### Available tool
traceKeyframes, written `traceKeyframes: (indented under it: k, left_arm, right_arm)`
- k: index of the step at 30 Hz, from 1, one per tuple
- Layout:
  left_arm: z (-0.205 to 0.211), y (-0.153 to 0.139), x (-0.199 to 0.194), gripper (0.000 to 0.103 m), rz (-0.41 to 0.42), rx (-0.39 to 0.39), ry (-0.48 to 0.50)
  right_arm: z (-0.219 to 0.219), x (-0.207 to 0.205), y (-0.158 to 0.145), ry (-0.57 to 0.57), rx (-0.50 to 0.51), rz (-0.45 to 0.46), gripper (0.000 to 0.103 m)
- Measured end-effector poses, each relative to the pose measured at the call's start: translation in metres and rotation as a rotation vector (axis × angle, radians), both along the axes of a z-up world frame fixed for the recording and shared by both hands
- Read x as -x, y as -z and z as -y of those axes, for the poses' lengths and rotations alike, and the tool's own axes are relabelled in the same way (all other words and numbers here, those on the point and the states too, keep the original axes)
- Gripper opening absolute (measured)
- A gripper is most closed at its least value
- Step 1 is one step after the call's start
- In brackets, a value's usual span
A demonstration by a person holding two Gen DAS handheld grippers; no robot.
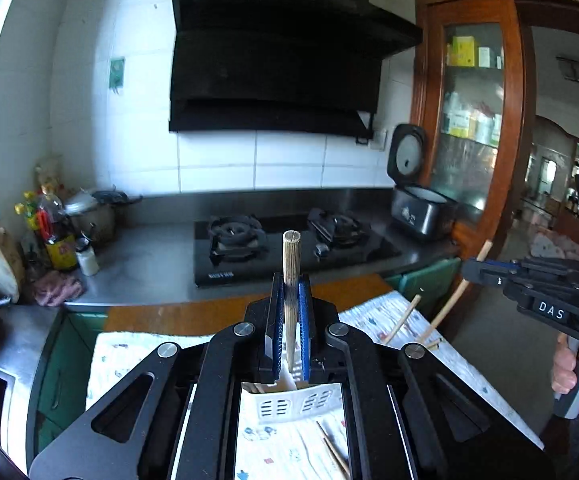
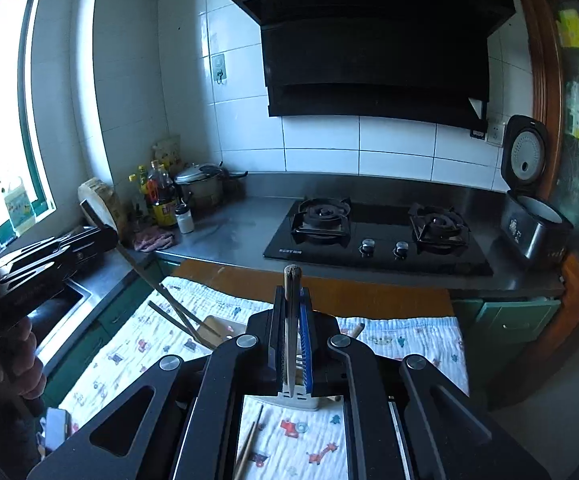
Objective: Organize utensils
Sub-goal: 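Lower the chopsticks into the holder and open both tools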
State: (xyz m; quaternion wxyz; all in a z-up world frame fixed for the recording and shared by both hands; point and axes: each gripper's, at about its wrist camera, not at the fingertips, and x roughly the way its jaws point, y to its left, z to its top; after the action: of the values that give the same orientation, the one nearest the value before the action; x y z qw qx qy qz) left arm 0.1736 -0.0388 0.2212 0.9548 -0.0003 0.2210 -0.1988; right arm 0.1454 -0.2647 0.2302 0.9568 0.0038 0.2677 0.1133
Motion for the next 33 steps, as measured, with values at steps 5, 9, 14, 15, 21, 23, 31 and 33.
traceKeyframes:
  k: [5,9,14,15,21,23,31,33]
  left_arm:
    - [0.003,0.018,-0.023,0.006,-0.040,-0.033,-0.029]
    - [0.002,0.033,-0.034,0.006,-0.073,-0.046,-0.033]
    - [0.004,0.052,-0.039,0.006,-0.107,-0.060,-0.023]
    - [0.004,0.056,-0.040,0.006,-0.113,-0.066,-0.023]
    - [0.004,0.072,-0.043,0.006,-0.153,-0.075,-0.013]
    - [0.004,0.076,-0.043,0.006,-0.158,-0.081,-0.016]
    - [0.001,0.084,-0.043,0.006,-0.174,-0.088,-0.020]
    - [0.001,0.083,-0.042,0.007,-0.180,-0.083,-0.008]
  right_arm:
    - [-0.002,-0.014,0.001,0.013,-0.015,0.032,0.007]
    - [-0.002,-0.027,0.010,0.019,-0.036,0.021,0.007]
    - [-0.003,-0.044,0.034,0.022,-0.057,-0.017,0.007]
    - [-0.003,-0.047,0.039,0.022,-0.057,-0.025,0.007]
    - [-0.008,-0.061,0.075,0.026,-0.044,-0.095,0.007]
    - [-0.008,-0.063,0.085,0.027,-0.038,-0.112,0.007]
    - [-0.006,-0.060,0.101,0.035,-0.042,-0.138,0.009]
    - [-0.007,-0.057,0.098,0.039,-0.038,-0.131,0.013]
